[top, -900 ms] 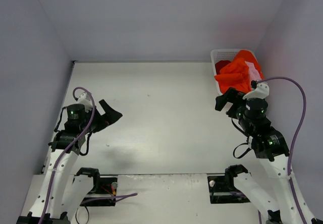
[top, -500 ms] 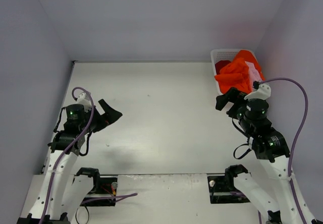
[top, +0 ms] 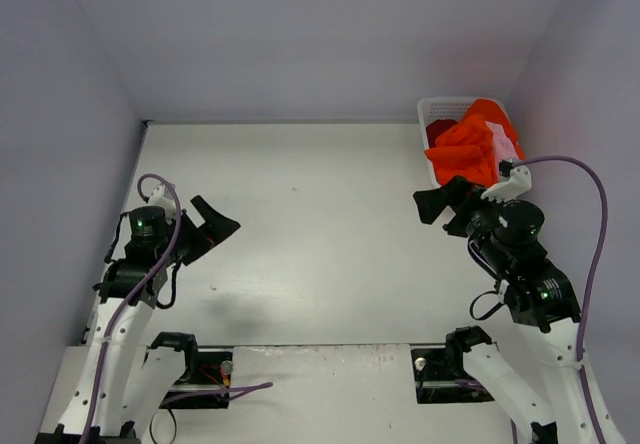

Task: Fold and stack the t-shirts
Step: Grab the tshirt from the pile

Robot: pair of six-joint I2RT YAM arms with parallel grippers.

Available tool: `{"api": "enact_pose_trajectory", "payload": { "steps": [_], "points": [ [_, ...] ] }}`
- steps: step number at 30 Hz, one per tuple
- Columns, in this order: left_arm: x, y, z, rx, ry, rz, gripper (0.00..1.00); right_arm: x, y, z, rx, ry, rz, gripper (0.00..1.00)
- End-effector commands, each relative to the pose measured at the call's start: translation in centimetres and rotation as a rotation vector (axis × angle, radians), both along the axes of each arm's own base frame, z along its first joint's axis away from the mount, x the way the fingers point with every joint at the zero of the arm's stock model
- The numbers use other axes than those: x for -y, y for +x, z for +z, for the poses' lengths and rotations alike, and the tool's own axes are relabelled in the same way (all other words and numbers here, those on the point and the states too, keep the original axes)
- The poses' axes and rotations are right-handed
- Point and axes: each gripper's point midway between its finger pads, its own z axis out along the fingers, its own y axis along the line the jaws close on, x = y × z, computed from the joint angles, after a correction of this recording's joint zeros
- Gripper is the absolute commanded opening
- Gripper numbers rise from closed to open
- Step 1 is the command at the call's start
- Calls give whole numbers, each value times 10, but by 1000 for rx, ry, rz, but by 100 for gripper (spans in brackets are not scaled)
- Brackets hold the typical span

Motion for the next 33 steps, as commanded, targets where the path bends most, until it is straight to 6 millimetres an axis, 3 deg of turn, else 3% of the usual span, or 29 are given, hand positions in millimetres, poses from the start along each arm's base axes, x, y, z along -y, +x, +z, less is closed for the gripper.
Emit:
{"api": "enact_pose_trajectory", "payload": {
  "steps": [1,9,16,21,26,33],
  "points": [
    [5,6,23,65,38,-84,93,11,8,30,109,-29,-49,100],
    [12,19,32,127,36,-136,93,0,33,10,17,-117,5,100],
    [3,44,68,208,106,-114,93,26,69,7,-41,-285,-130,100],
    [-1,57,82,214,154,-121,93,34,81,17,-33,-325,-177,100],
    [-5,63,97,269,213,-132,93,39,102,5,-91,-375,-223,100],
    [-22,77,95,230,343,-119,93,44,139,-19,-177,-492,-253,100]
  ]
}}
